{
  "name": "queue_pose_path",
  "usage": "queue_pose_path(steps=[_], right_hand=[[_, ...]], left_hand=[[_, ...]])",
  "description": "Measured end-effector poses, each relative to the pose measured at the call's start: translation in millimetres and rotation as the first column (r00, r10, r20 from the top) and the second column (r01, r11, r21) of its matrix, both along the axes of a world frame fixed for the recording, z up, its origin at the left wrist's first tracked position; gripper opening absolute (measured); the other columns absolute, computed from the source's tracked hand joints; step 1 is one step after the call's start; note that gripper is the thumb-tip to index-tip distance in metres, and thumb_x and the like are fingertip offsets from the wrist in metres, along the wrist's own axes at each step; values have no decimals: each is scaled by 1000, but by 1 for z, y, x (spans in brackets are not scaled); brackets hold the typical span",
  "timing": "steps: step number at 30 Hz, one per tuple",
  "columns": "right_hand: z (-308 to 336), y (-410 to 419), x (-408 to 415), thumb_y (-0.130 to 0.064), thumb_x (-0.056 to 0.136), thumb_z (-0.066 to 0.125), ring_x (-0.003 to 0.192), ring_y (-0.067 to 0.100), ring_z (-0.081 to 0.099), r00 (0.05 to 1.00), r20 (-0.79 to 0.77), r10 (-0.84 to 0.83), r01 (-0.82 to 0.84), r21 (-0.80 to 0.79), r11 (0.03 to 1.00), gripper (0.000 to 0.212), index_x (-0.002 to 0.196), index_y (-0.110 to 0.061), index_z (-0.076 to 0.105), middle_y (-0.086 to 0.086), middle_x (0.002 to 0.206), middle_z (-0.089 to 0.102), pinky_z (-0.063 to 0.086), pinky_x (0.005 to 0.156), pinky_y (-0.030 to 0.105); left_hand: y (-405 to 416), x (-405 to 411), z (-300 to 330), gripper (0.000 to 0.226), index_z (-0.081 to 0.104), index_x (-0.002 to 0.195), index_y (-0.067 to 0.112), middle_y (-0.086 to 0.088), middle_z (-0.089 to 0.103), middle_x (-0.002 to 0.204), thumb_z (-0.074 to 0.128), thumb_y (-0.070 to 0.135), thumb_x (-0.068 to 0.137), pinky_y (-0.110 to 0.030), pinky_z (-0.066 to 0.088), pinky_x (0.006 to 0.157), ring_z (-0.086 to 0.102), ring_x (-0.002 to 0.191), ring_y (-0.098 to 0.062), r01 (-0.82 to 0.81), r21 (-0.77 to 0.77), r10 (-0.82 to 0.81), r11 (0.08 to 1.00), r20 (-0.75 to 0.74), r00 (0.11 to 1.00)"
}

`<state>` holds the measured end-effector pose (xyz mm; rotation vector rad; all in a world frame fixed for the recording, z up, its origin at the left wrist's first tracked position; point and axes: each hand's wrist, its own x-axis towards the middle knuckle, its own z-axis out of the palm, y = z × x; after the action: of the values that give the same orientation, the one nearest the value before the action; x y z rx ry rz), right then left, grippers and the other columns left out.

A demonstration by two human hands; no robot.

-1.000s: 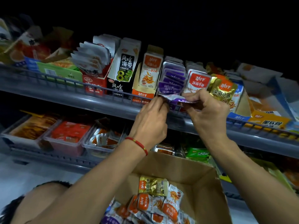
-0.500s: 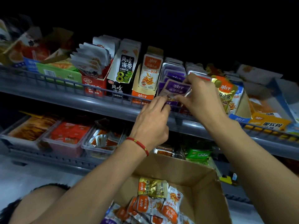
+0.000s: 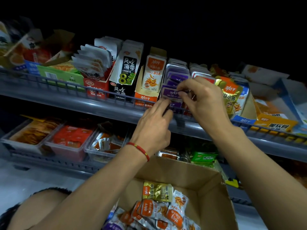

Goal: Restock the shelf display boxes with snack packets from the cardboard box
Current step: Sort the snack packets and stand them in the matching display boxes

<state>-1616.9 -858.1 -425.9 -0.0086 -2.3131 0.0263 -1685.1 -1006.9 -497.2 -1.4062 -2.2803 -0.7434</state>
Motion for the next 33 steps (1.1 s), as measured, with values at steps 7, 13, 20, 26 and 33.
queue_pose_path(steps=[7,13,20,26,33], right_hand=[[-10,4,9,-19,95,69,92,9,61,999,24,34,-33,-59,998,26,121,-17,68,-1,116,65,58,78,34],[-32,-3,43,-11,97,65,88,3,55,998,-67,23,-30,-120,992,22,118,-9,65,2,111,63,45,77,8],[-128,-10,98,-34,94,52,80,11,63,812,563,155,-31,-225,974,24,114,-29,66,-10,100,68,57,71,37],[-199,-33,109,-43,98,56,110,25,63,283,947,149,-43,-142,989,34,131,-34,58,0,123,66,51,82,34],[-213,-38,108,-40,100,54,117,25,59,181,970,166,-89,-152,984,34,132,-30,58,0,129,63,39,79,30]], left_hand=[[-7,0,-11,27,64,97,8,-9,54,134,65,-4,73,-45,51,100,50,127,-26,-2,156,-11,988,84,996],[-18,3,-19,17,62,88,14,3,56,98,61,-1,79,-21,41,82,49,95,-13,-46,236,9,971,155,988],[-41,17,-57,15,70,85,24,7,70,87,59,13,84,-30,55,82,65,88,-16,76,-358,111,931,474,873],[-61,22,-126,37,66,83,22,-4,73,91,54,45,57,-36,58,82,65,81,-29,422,-851,272,312,506,819],[-68,46,-152,69,58,126,14,-5,63,125,75,59,76,-35,53,81,64,107,-29,386,-921,270,-55,359,894]])
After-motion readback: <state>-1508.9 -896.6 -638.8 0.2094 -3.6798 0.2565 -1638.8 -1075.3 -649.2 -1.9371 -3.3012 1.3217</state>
